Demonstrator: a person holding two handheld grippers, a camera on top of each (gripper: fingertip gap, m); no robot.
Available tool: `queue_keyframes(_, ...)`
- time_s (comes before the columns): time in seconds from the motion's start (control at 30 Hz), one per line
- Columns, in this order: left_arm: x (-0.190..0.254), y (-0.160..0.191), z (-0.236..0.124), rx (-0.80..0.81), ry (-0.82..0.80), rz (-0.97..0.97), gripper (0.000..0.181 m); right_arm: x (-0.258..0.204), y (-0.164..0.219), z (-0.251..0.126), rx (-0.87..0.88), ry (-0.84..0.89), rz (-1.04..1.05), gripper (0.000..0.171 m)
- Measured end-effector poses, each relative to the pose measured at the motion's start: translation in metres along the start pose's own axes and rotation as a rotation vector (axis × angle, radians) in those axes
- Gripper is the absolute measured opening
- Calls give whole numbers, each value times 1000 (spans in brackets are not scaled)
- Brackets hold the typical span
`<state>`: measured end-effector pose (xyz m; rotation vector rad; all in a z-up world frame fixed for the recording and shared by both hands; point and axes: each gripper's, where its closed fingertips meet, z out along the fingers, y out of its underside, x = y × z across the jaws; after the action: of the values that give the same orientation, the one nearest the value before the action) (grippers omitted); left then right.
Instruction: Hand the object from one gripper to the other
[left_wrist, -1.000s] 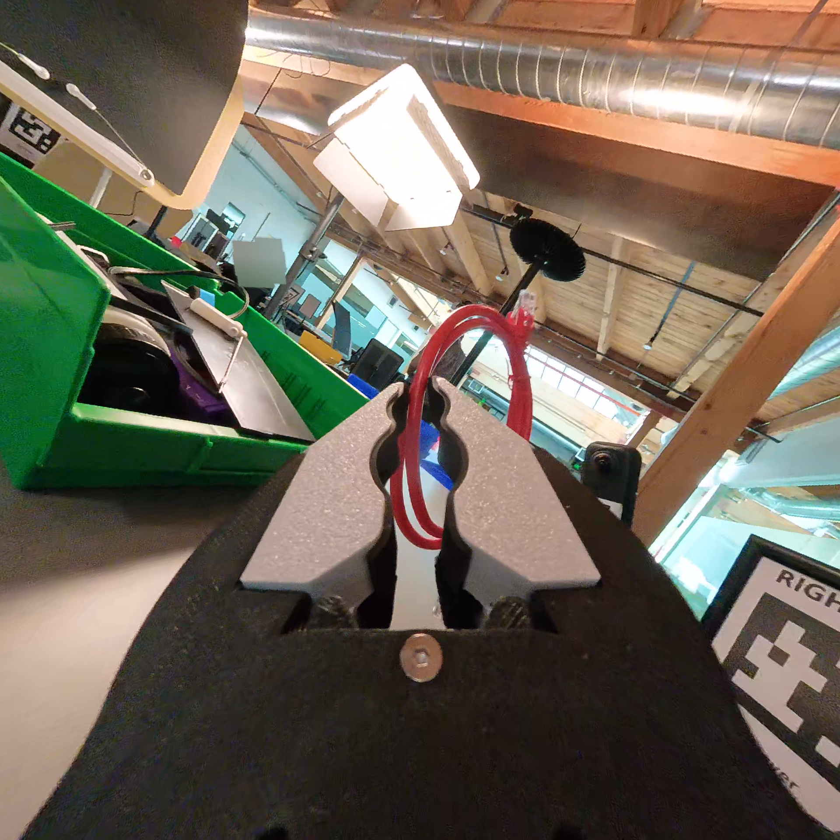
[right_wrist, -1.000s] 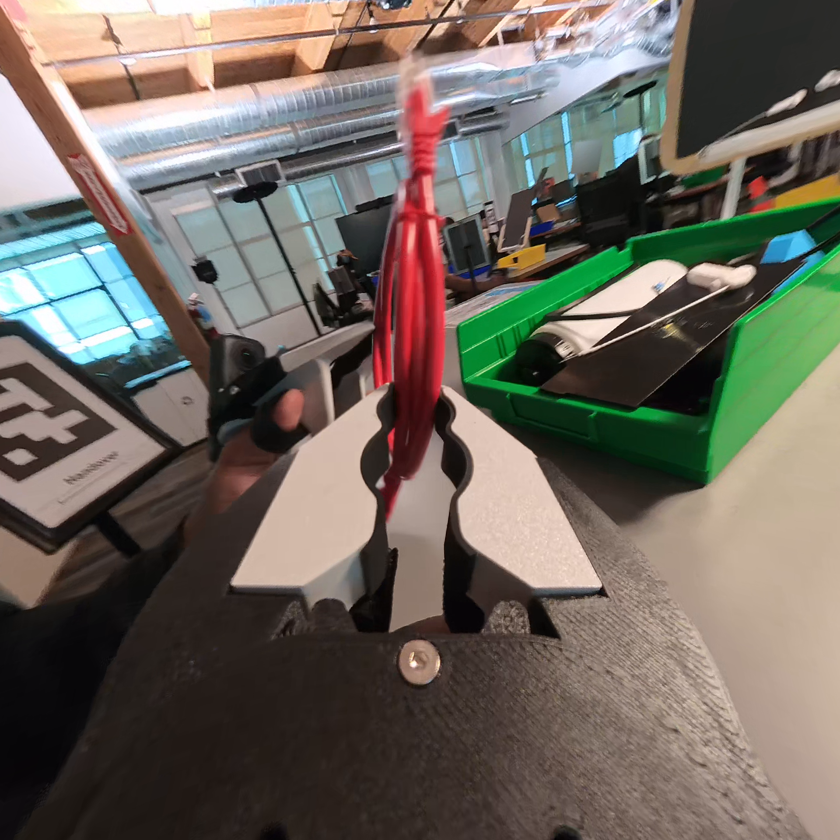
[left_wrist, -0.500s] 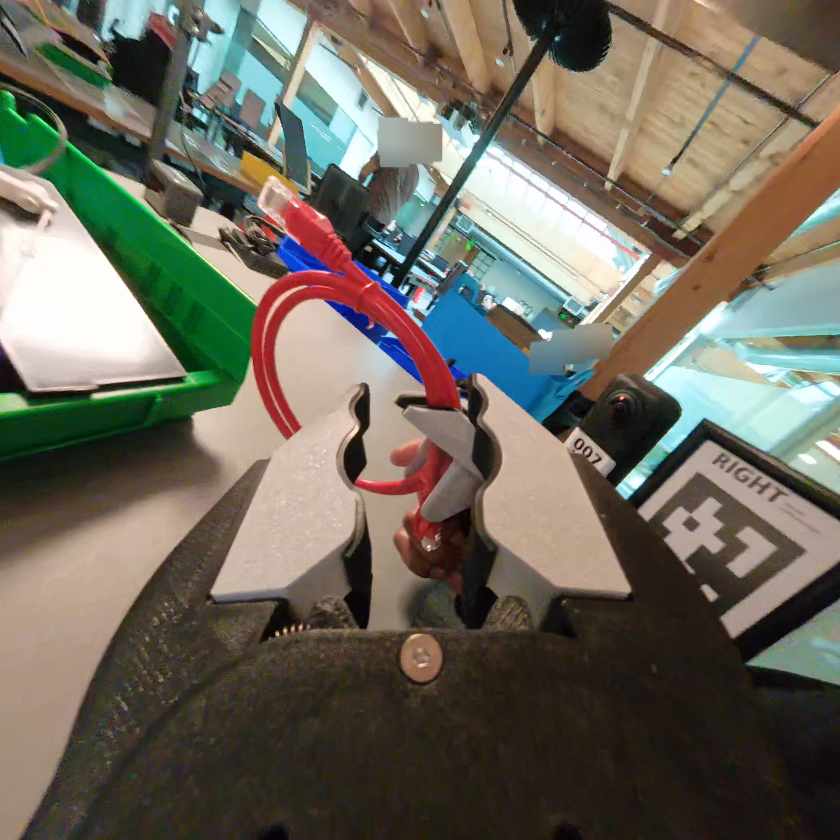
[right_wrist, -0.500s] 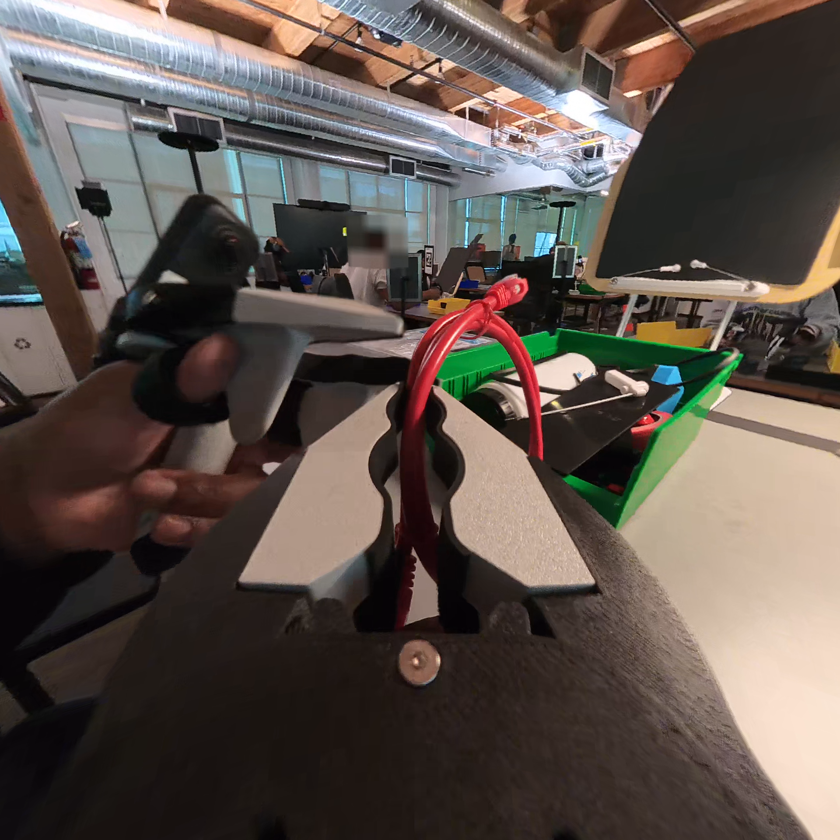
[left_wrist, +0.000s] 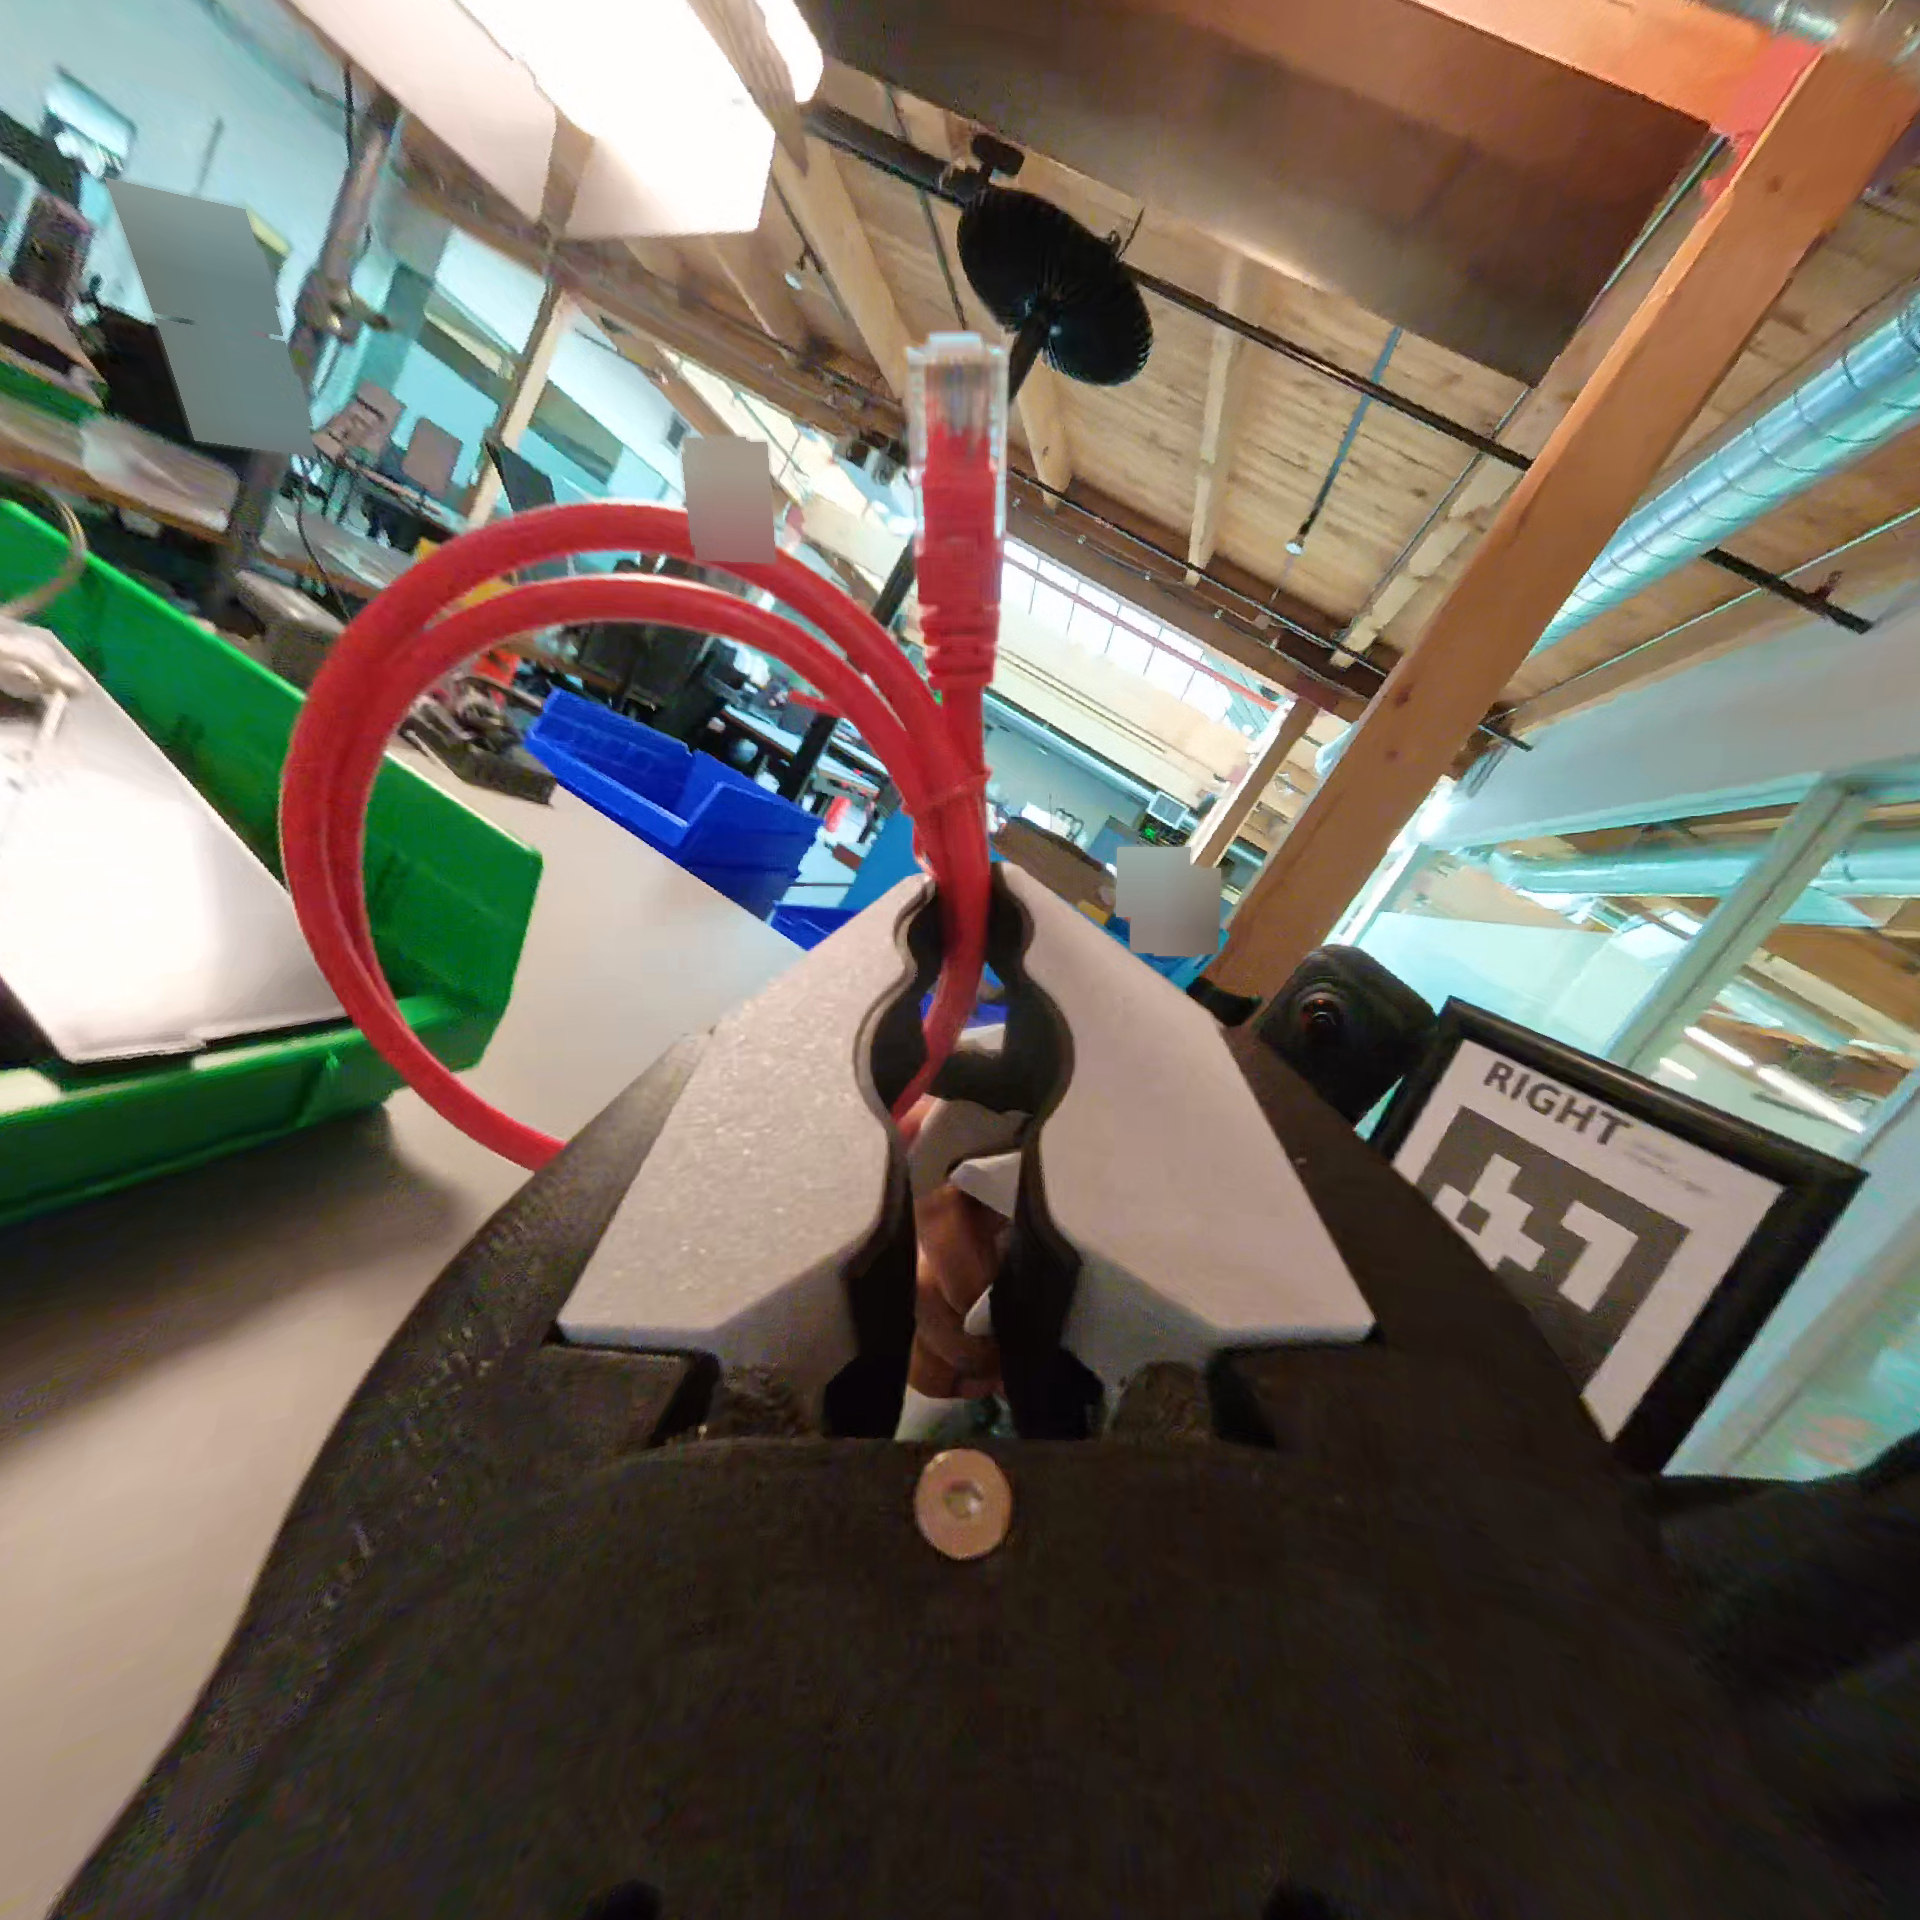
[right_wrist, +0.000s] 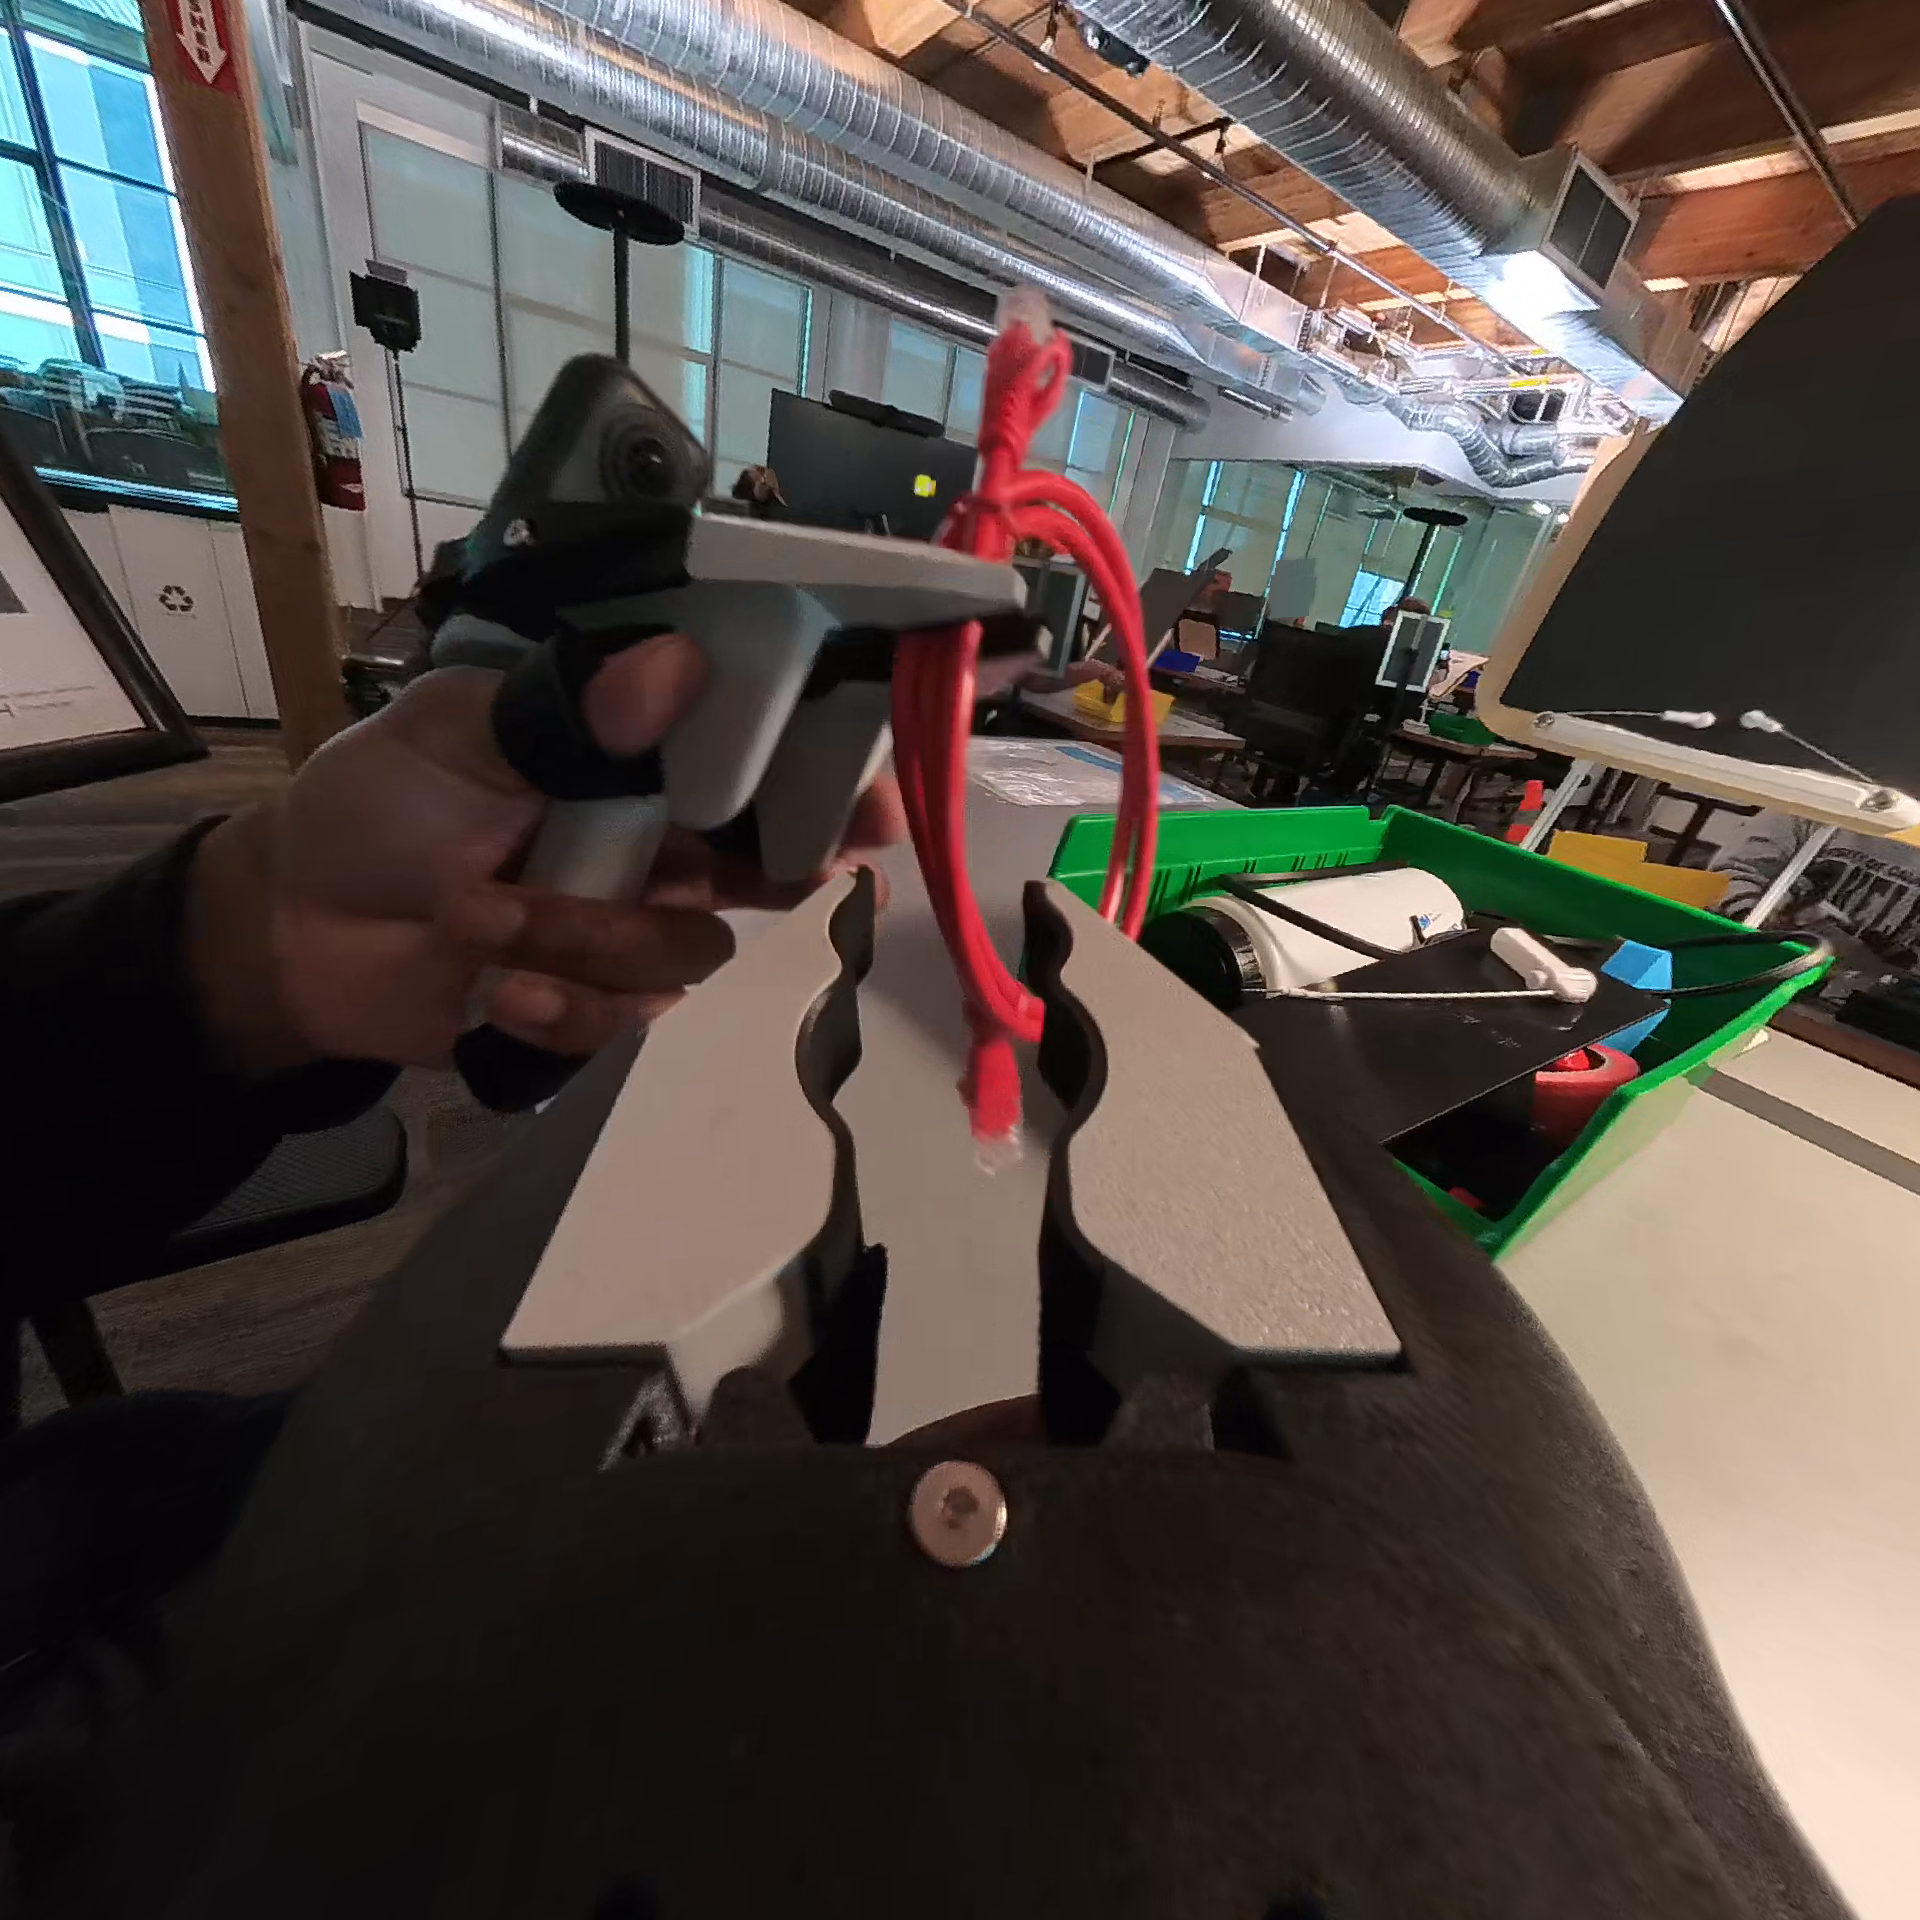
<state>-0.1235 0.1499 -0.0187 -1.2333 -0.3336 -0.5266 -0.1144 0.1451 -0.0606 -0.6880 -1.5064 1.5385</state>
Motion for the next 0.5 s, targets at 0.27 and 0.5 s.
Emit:
queue_keyframes(0.27,43,-32,-31,113,371,-84,7,-10,-9,-14,31,-61,-118,40)
queue_keyframes(0.5,62,0,-43,-60,604,-59,8,11,-8,-21,-27,-30,75,45)
